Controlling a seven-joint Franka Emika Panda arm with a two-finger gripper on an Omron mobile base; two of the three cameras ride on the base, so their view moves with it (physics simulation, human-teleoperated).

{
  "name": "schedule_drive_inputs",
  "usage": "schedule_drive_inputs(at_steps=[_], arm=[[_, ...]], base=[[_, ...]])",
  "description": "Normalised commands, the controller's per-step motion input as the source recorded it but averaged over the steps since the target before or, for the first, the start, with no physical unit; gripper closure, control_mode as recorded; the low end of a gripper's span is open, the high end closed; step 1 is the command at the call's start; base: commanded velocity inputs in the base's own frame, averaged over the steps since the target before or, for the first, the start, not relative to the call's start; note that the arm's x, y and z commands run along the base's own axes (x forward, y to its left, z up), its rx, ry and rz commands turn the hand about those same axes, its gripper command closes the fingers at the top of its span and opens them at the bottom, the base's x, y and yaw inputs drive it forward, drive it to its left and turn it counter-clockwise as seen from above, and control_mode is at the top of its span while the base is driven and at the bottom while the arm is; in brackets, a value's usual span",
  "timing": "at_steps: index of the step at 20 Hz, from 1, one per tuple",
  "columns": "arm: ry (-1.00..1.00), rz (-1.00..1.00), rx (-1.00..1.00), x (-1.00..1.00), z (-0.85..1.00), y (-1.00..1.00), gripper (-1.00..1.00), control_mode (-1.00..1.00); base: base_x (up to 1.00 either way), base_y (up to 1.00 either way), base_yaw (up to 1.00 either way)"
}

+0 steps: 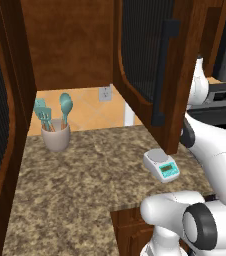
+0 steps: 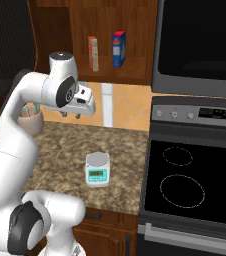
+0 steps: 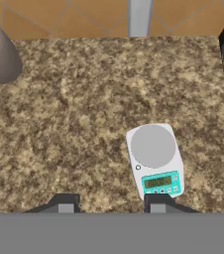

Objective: Pick the boxed food and place it on the digital scale for weighing, and close the cabinet.

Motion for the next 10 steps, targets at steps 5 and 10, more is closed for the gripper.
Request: schedule_drive_inputs(at_steps=[5, 10], arm=[[-0.06, 0.0, 0.0, -0.48, 0.0, -0.01, -1.0, -1.0], [-0.25, -0.03, 0.0, -0.89, 0.04, -0.12, -1.0, -1.0]], base=[[0.0, 0.0, 0.0], [0.0, 0.0, 0.0]])
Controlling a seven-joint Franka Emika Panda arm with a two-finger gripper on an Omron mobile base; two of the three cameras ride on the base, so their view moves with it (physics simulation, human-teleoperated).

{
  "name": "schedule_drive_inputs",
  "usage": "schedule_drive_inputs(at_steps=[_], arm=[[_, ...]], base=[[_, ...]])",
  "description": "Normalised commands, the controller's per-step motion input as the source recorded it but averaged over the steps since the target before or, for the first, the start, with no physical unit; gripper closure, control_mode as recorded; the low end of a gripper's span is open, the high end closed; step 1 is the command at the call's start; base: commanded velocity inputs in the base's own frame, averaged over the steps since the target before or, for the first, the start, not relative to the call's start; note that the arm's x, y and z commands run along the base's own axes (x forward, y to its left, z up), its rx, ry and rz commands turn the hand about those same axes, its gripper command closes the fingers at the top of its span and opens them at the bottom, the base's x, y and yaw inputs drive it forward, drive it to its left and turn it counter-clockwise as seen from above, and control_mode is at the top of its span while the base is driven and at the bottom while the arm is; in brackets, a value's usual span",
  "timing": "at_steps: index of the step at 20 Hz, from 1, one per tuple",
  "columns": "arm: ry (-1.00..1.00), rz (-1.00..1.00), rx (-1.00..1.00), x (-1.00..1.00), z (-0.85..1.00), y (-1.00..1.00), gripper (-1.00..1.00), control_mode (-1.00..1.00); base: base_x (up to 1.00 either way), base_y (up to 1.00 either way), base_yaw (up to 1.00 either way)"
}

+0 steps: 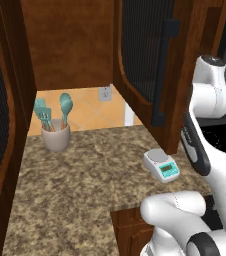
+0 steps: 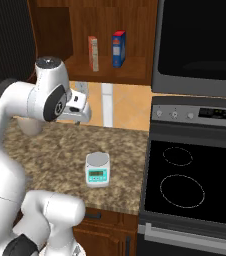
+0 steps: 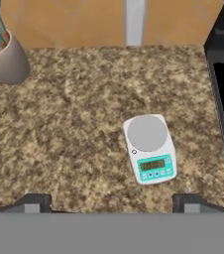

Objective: Pick the boxed food and place it on the digital scale for weighing, and close the cabinet.

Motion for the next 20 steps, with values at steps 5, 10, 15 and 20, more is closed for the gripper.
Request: schedule_drive_inputs(at_steps=[5, 10, 15, 20], arm=[[-0.43, 0.0, 0.0, -0.58, 0.56, -0.11, -1.0, -1.0], [-0.36, 0.0, 0.0, -0.23, 0.77, -0.03, -1.0, -1.0], [-0.2, 0.0, 0.0, 0.0, 0.65, -0.01, -1.0, -1.0], [-0.1, 0.0, 0.0, 0.01, 0.56, -0.13, -1.0, -1.0]], base=[[0.0, 0.0, 0.0], [0.0, 0.0, 0.0], [0.0, 0.0, 0.0], [0.0, 0.0, 0.0]])
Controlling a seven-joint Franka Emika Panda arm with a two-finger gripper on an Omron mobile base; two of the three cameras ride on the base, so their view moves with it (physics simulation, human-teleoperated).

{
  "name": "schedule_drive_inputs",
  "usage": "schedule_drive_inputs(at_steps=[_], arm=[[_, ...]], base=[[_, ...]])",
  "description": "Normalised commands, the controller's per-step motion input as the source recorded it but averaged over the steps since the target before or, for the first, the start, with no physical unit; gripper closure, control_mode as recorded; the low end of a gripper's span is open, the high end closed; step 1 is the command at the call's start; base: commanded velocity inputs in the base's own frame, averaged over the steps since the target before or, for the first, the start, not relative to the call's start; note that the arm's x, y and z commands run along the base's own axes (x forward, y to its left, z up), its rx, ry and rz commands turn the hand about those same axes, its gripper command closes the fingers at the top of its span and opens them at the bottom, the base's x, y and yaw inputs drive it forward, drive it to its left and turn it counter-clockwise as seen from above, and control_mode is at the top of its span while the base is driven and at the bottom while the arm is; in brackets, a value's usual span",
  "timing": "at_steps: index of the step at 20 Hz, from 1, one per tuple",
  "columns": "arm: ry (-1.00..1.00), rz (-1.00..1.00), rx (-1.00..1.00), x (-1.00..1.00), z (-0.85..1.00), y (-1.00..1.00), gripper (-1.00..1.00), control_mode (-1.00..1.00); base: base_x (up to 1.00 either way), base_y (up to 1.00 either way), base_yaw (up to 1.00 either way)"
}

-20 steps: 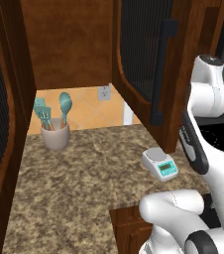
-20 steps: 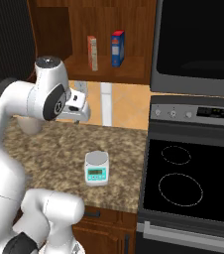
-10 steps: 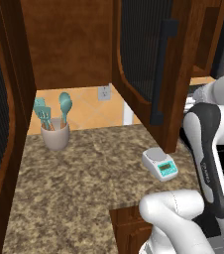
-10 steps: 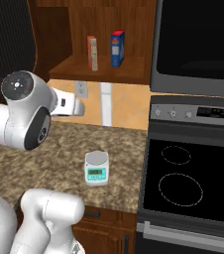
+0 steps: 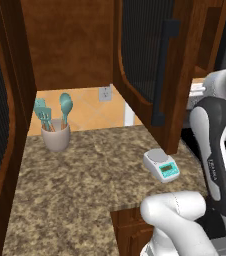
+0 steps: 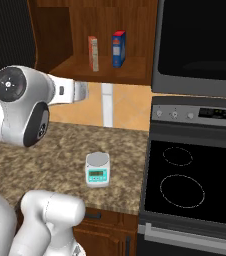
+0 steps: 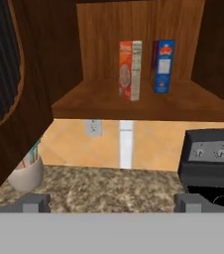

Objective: Pick the boxed food and place it on the digital scale for weighing, and close the cabinet.

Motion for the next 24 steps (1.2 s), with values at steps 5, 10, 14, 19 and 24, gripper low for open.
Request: schedule_drive_inputs(at_steps=[5, 10, 14, 19, 24], arm=[[-0.01, 0.0, 0.0, 0.17, 0.39, -0.09, -1.0, -1.0], [-0.07, 0.0, 0.0, 0.35, 0.17, -0.09, -1.0, -1.0], [-0.1, 0.0, 0.0, 0.54, 0.05, -0.06, -1.0, -1.0], [-0.02, 0.0, 0.0, 0.58, 0.0, -0.06, -1.0, -1.0], [-0.04, 0.01, 0.0, 0.54, 0.0, -0.11, -1.0, -1.0]], base=[[0.0, 0.0, 0.0], [0.0, 0.0, 0.0], [0.0, 0.0, 0.0], [0.0, 0.0, 0.0], [0.0, 0.0, 0.0]])
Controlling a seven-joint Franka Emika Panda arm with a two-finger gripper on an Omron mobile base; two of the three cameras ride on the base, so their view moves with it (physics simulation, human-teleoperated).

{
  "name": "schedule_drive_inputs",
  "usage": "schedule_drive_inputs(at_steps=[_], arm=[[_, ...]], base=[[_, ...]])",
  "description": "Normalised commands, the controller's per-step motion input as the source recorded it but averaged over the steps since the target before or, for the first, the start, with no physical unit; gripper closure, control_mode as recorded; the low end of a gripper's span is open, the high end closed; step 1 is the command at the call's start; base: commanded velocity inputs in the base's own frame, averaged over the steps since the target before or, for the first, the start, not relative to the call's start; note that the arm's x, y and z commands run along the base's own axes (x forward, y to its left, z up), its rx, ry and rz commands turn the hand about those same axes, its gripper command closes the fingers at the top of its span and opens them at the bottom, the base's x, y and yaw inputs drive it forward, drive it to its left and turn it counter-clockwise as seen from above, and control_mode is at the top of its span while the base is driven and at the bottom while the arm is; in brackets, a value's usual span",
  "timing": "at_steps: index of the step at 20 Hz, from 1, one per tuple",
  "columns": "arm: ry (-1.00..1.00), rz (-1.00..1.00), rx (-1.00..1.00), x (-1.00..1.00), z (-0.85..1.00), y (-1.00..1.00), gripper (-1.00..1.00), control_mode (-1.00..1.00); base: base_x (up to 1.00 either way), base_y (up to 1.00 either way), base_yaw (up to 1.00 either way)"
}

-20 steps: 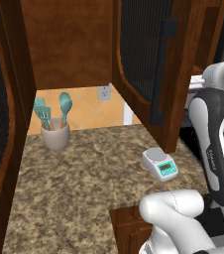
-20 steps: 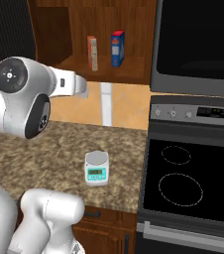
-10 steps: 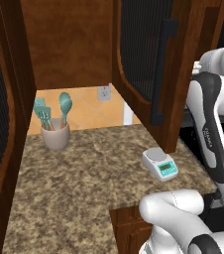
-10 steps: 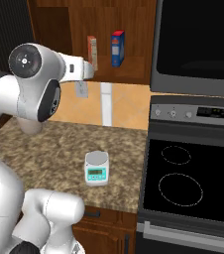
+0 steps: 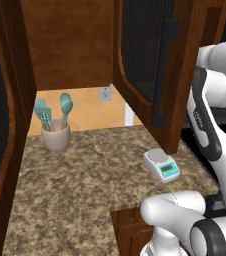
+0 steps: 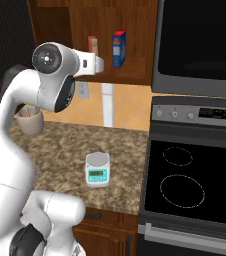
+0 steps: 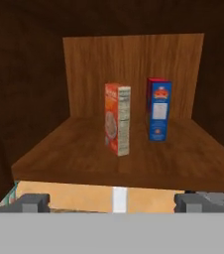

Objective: Pick the boxed food and place it on the digital scale for weighing, and close the cabinet.

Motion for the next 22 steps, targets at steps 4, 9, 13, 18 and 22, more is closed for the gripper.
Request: schedule_drive_inputs(at_steps=[4, 9, 13, 18, 22], arm=[[-0.11, 0.0, 0.0, 0.34, 0.0, -0.21, -1.0, -1.0], [0.0, 0.0, 0.01, 0.43, 0.0, -0.16, -1.0, -1.0], [0.0, 0.0, 0.01, 0.36, 0.0, -0.16, -1.0, -1.0], [0.0, 0.0, 0.01, 0.42, 0.0, -0.08, -1.0, -1.0], [-0.04, 0.0, 0.0, 0.35, 0.01, -0.03, -1.0, -1.0]], base=[[0.0, 0.0, 0.0], [0.0, 0.0, 0.0], [0.0, 0.0, 0.0], [0.0, 0.0, 0.0], [0.0, 0.0, 0.0]])
